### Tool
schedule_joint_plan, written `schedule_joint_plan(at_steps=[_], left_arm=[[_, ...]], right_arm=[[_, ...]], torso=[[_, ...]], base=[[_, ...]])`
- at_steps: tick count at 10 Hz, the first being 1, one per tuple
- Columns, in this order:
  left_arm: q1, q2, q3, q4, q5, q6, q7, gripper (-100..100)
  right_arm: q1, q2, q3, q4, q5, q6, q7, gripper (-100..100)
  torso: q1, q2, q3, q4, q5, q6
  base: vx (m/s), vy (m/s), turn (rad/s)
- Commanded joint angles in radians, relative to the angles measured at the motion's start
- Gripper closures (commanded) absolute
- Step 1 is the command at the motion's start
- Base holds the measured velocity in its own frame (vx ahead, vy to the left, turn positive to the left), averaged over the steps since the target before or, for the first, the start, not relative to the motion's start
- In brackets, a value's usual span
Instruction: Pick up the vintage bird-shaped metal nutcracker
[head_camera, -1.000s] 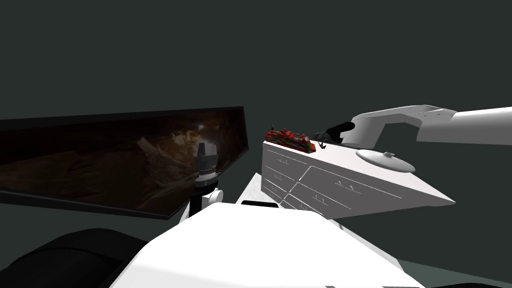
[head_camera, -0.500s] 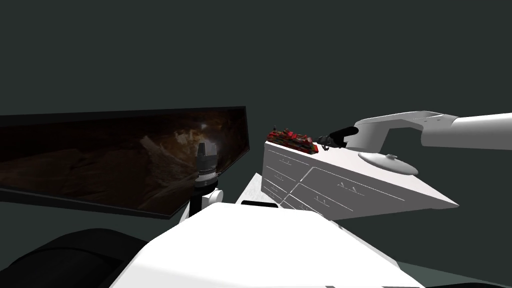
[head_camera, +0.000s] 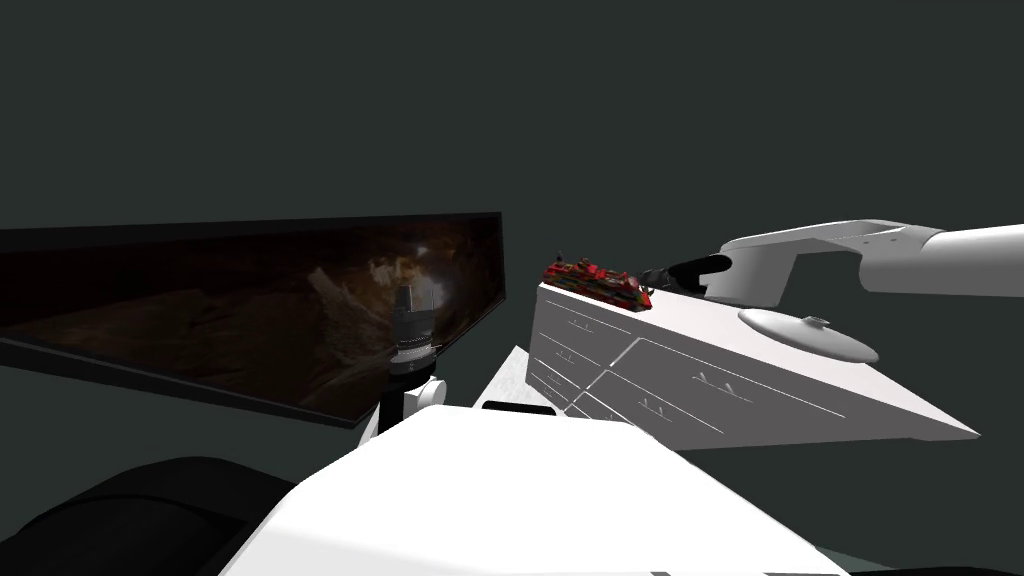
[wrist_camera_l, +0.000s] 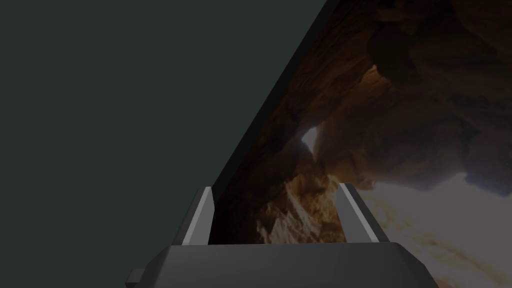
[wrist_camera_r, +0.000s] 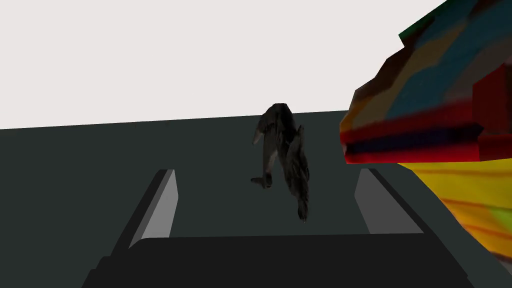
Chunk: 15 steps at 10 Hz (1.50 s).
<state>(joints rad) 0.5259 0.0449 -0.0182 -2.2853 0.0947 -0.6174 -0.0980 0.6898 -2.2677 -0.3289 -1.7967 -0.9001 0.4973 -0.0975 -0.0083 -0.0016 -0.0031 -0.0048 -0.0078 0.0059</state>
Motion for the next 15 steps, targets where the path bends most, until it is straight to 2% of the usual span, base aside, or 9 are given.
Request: schedule_joint_plan(at_steps=[1,2,3,5,9,10,11,12,15], left_arm=[[0.000,0.000,0.000,0.000,0.000,0.000,0.000,0],[0.000,0.000,0.000,0.000,0.000,0.000,0.000,0],[0.000,0.000,0.000,0.000,0.000,0.000,0.000,0],[0.000,0.000,0.000,0.000,0.000,0.000,0.000,0],[0.000,0.000,0.000,0.000,0.000,0.000,0.000,0],[0.000,0.000,0.000,0.000,0.000,0.000,0.000,0],[0.000,0.000,0.000,0.000,0.000,0.000,0.000,0],[0.000,0.000,0.000,0.000,0.000,0.000,0.000,0],[0.000,0.000,0.000,0.000,0.000,0.000,0.000,0]], right_arm=[[0.008,0.000,0.050,0.003,0.005,-0.004,-0.005,-100],[0.008,0.000,0.074,0.003,0.005,-0.004,-0.005,-100],[-0.035,-0.018,0.101,0.049,0.066,-0.053,-0.060,-100],[-0.089,-0.018,0.157,0.049,0.066,-0.102,-0.082,-100],[-0.089,-0.018,0.277,0.049,0.066,-0.119,-0.082,-100],[-0.089,-0.018,0.283,0.049,0.066,-0.119,-0.082,-100],[-0.137,-0.037,0.321,0.096,0.120,-0.165,-0.135,-100],[-0.169,-0.037,0.351,0.096,0.126,-0.183,-0.158,-100],[-0.187,-0.037,0.432,0.096,0.126,-0.234,-0.158,-100]], torso=[[0.000,0.000,0.000,0.000,0.000,0.000],[-0.002,0.000,0.000,0.000,-0.001,0.000],[-0.002,0.000,-0.001,-0.001,-0.002,0.001],[0.002,-0.001,-0.002,-0.002,-0.001,0.000],[-0.006,-0.002,-0.002,-0.002,-0.004,0.001],[-0.006,-0.002,-0.002,-0.003,-0.004,0.001],[-0.006,-0.002,-0.002,-0.003,-0.004,0.001],[-0.001,-0.003,-0.003,-0.003,-0.002,-0.001],[-0.004,-0.002,-0.003,-0.003,-0.003,0.001]], base=[[0.000,-0.005,-0.003],[0.001,-0.006,-0.004],[-0.017,0.072,0.288],[-0.001,0.064,0.057],[0.005,-0.005,-0.003],[0.000,0.000,0.000],[-0.003,0.071,0.299],[0.000,0.077,0.143],[0.003,0.018,-0.020]])
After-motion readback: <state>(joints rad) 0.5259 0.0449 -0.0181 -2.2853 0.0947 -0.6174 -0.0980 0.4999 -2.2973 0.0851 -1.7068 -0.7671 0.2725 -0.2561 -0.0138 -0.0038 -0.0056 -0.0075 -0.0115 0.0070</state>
